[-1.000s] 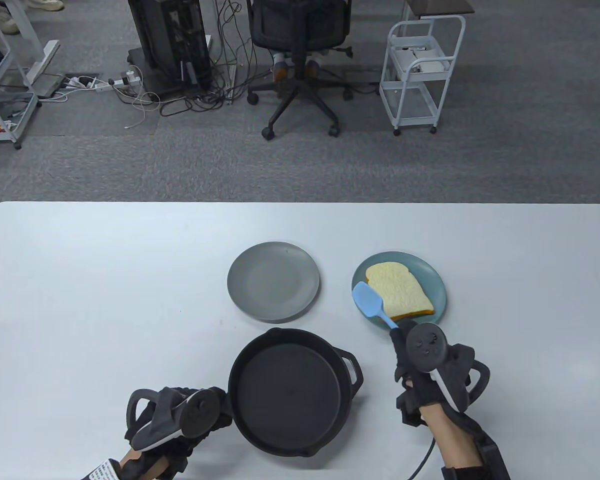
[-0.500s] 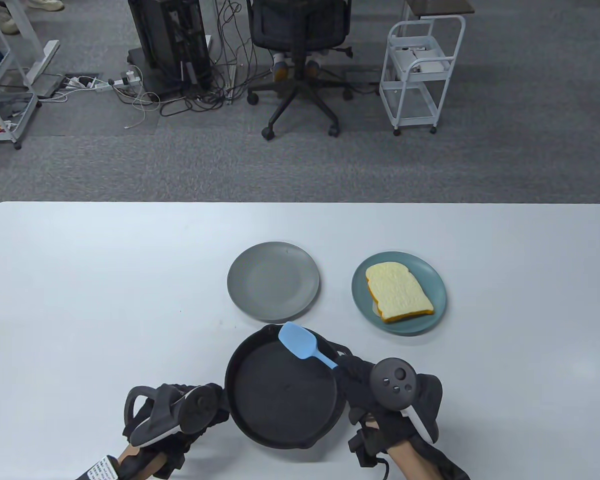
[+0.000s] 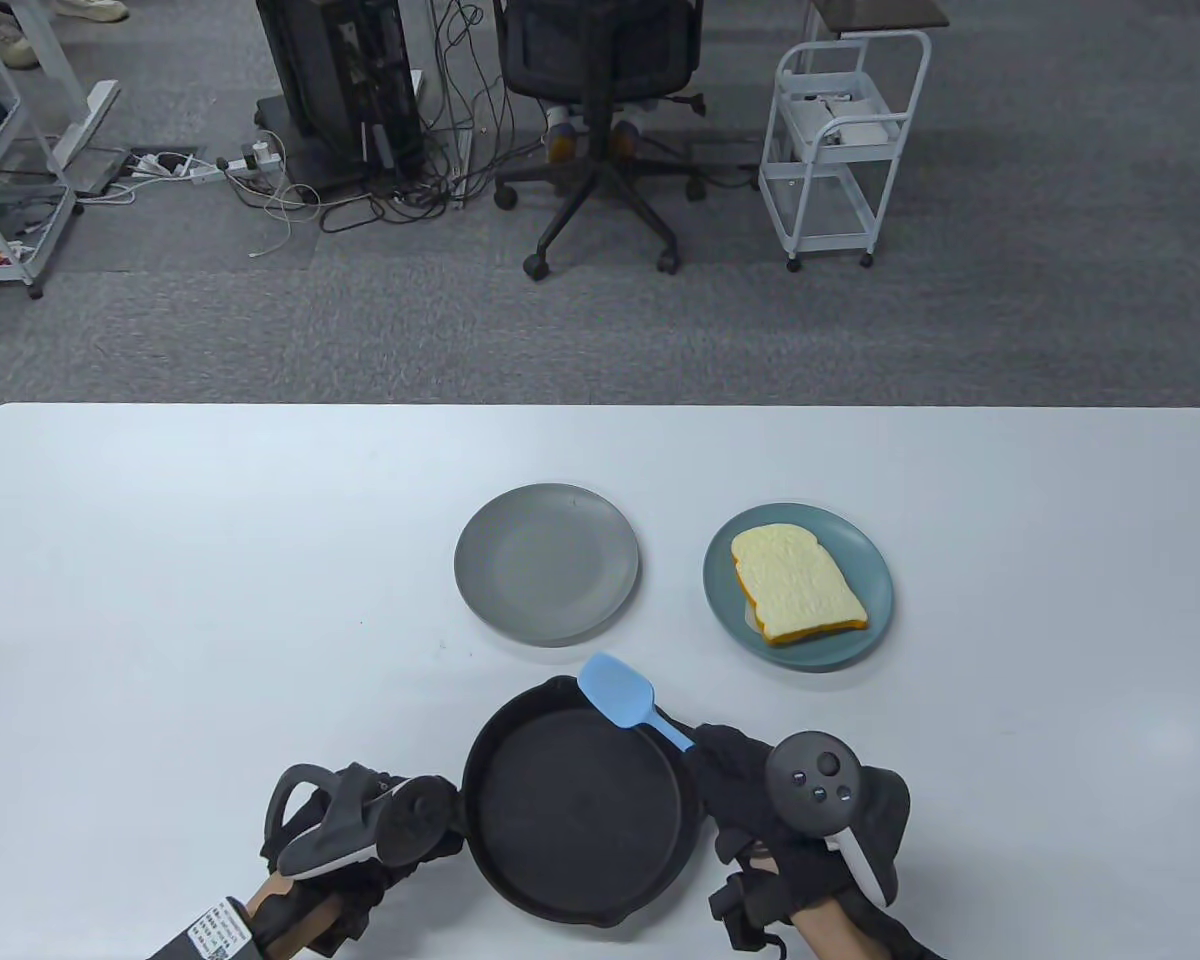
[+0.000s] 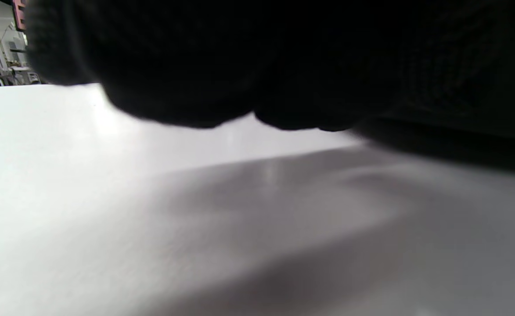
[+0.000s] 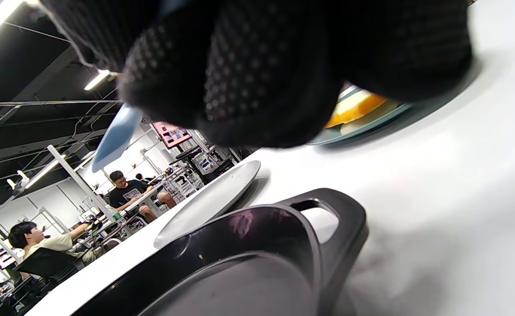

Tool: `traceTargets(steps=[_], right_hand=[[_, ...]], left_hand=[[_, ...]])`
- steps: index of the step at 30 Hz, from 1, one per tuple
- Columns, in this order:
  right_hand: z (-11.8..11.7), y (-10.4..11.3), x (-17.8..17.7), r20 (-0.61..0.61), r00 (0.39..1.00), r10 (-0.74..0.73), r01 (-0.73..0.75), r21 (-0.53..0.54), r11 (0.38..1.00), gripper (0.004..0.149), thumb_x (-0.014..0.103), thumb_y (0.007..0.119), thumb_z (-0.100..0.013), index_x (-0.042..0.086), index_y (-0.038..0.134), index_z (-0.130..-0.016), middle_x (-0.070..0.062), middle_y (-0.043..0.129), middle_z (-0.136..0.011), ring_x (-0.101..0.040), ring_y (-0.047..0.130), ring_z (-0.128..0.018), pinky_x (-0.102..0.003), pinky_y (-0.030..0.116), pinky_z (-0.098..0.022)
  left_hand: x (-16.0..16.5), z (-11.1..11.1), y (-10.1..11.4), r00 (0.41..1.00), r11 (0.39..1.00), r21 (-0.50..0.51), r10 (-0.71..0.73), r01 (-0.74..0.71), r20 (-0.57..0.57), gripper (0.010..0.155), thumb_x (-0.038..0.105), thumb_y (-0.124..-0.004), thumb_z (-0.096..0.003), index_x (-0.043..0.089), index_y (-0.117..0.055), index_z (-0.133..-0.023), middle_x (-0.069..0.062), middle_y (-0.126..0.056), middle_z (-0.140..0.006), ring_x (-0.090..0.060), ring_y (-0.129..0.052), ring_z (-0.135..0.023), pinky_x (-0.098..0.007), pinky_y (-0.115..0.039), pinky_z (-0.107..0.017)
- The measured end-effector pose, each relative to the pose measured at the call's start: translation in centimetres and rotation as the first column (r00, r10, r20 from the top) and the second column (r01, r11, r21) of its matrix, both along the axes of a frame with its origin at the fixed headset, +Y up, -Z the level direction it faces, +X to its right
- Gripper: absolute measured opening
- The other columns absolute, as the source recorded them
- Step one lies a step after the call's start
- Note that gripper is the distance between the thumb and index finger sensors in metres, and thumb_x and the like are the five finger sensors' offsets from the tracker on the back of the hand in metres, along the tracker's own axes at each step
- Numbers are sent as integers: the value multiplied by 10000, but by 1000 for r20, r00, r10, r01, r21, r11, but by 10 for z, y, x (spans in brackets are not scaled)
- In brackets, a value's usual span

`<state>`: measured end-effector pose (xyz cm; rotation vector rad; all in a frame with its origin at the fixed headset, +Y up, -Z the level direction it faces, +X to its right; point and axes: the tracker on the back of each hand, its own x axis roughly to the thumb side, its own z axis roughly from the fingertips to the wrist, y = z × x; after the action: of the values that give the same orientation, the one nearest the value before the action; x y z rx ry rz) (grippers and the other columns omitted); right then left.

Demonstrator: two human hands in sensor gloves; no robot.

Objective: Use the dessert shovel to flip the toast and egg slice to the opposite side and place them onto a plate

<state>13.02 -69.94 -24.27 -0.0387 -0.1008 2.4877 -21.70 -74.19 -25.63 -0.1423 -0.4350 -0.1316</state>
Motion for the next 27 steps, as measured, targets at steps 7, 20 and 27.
traceTargets(steps=[7,20,27], right_hand=[[0,-1,-2,-11,1000,13,-13,-13,1000,481,482,790,-438,182,948,-780,84,1072,-390,-132,1056,-255,-366,891,-254],[0,-2,-3,-22,999,30,-31,-33,999,483,482,790,-437,181,946,-782,83,1073,-395,-134,1057,-261,-367,891,-257],[-1,-5,-3,-21,999,41,-42,-48,998,483,480,793,-437,180,946,-783,80,1073,-397,-137,1057,-261,-369,890,-258]], left_hand=[[3,-2,-9,996,996,-13,-90,90,-5,541,602,-767,-323,329,-875,-778,92,-1047,-449,-189,-1071,-286,-421,-884,-403],[2,-4,-9,988,984,-92,-152,152,17,737,703,-699,-278,330,-768,-910,72,-1014,-644,-230,-1068,-504,-449,-839,-518],[-14,-6,5,998,993,-105,-52,48,-30,849,738,-617,-269,313,-694,-1000,-12,-938,-874,-314,-998,-748,-522,-740,-658]])
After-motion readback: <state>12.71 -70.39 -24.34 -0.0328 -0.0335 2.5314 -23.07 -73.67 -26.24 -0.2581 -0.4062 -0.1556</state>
